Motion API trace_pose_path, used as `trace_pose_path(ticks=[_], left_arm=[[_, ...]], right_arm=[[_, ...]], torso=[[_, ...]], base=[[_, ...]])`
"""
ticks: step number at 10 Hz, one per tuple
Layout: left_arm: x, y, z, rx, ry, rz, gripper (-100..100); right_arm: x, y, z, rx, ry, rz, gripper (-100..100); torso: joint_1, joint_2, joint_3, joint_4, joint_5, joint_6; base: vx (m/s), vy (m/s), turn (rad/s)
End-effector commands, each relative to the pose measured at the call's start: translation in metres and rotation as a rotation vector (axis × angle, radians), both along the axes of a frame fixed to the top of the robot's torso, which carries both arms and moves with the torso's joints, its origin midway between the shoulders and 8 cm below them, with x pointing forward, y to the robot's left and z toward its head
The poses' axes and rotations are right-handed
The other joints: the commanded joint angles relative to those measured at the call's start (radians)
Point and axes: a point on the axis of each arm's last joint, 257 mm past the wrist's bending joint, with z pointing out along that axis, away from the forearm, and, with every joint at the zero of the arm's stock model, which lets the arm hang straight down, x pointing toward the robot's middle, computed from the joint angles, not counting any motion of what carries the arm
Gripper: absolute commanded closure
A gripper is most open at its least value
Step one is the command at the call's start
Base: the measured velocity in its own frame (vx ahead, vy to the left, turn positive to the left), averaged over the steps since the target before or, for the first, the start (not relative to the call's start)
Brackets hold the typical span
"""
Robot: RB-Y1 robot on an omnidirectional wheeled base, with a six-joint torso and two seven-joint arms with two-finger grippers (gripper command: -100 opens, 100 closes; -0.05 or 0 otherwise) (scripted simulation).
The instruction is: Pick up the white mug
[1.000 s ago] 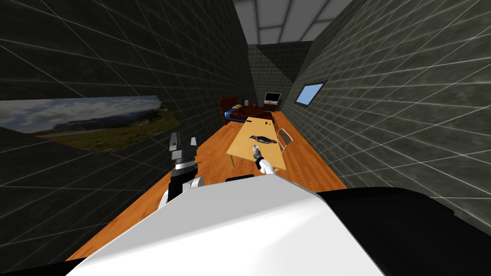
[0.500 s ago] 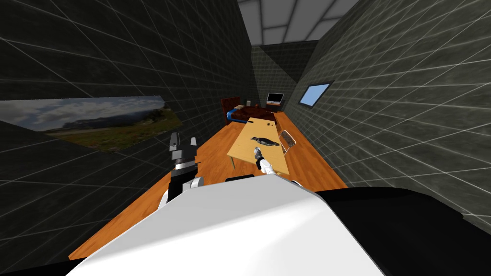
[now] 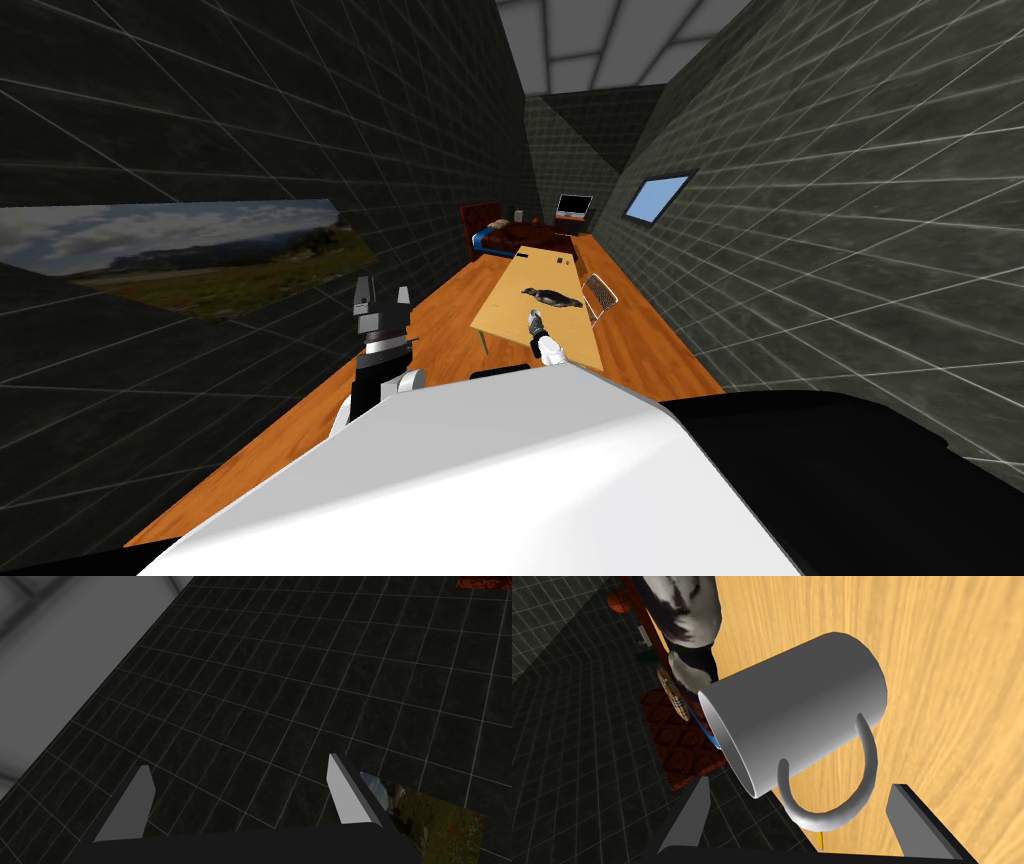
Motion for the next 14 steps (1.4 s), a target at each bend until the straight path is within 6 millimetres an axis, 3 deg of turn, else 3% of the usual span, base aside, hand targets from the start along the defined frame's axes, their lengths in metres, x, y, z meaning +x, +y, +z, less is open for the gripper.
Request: trace_pose_path(ticks=[1, 3, 4, 8, 9, 10, 13, 14], left_arm=[[0.000, 0.000, 0.000, 0.000, 0.000, 0.000, 0], [0.000, 0.000, 0.000, 0.000, 0.000, 0.000, 0], [0.000, 0.000, 0.000, 0.000, 0.000, 0.000, 0], [0.000, 0.000, 0.000, 0.000, 0.000, 0.000, 0], [0.000, 0.000, 0.000, 0.000, 0.000, 0.000, 0], [0.000, 0.000, 0.000, 0.000, 0.000, 0.000, 0], [0.000, 0.000, 0.000, 0.000, 0.000, 0.000, 0], [0.000, 0.000, 0.000, 0.000, 0.000, 0.000, 0]], right_arm=[[-0.009, 0.012, -0.002, -0.001, -0.002, -0.004, -100], [-0.008, 0.013, -0.002, -0.003, -0.001, -0.002, -100], [-0.009, 0.013, -0.002, -0.002, -0.002, -0.003, 100], [-0.009, 0.013, -0.002, -0.002, -0.001, -0.003, 100], [-0.009, 0.013, -0.002, -0.002, -0.001, -0.003, 0], [-0.004, 0.004, -0.001, -0.001, -0.001, -0.002, 100], [0.013, -0.022, 0.006, 0.000, -0.001, 0.000, 100], [0.013, -0.022, 0.006, 0.000, -0.001, 0.000, 100]], torso=[[0.000, 0.000, 0.000, 0.000, 0.000, 0.000], [-0.001, -0.001, -0.001, 0.000, 0.000, 0.000], [0.001, 0.001, 0.001, 0.000, 0.000, 0.000], [0.004, 0.004, 0.002, 0.001, 0.001, 0.000], [0.004, 0.004, 0.002, 0.001, 0.001, 0.000], [0.004, 0.004, 0.002, 0.001, 0.001, 0.000], [0.010, 0.011, 0.006, 0.002, 0.002, 0.000], [0.012, 0.012, 0.007, 0.002, 0.003, 0.000]], base=[[0.087, -0.086, 0.014], [0.055, -0.065, 0.009], [0.003, -0.005, 0.004], [0.001, -0.001, 0.000], [0.000, 0.000, 0.000], [-0.067, 0.066, -0.012], [-0.105, 0.101, -0.016], [-0.081, 0.099, -0.020]])
